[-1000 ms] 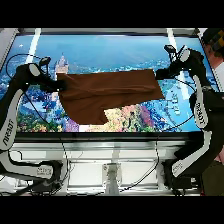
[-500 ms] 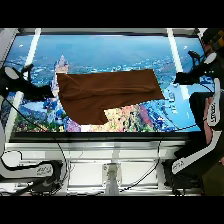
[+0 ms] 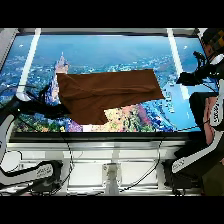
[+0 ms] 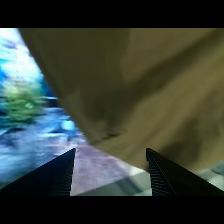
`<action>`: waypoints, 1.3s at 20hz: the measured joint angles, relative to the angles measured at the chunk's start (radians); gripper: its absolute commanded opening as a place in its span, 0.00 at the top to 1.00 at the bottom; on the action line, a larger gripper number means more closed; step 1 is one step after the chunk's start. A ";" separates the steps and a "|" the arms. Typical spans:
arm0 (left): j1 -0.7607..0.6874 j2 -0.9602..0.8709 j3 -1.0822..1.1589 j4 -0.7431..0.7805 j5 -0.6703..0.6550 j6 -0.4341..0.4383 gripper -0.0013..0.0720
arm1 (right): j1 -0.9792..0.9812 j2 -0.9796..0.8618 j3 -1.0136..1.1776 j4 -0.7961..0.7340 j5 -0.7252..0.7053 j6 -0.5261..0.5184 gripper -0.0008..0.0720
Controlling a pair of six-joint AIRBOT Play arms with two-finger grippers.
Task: Fold the clothes and pants, and hang the long-sleeved shirts on hangers.
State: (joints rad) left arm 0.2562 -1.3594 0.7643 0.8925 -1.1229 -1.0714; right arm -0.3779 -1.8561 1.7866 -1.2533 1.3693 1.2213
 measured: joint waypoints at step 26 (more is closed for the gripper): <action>-0.163 0.316 -0.157 -0.186 0.174 0.113 0.96 | -0.001 0.000 -0.065 0.142 0.070 -0.034 0.37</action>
State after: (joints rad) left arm 0.0937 -1.0435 0.6071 0.7063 -0.9493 -0.9588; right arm -0.3790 -1.8561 1.7218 -1.1114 1.4395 1.1877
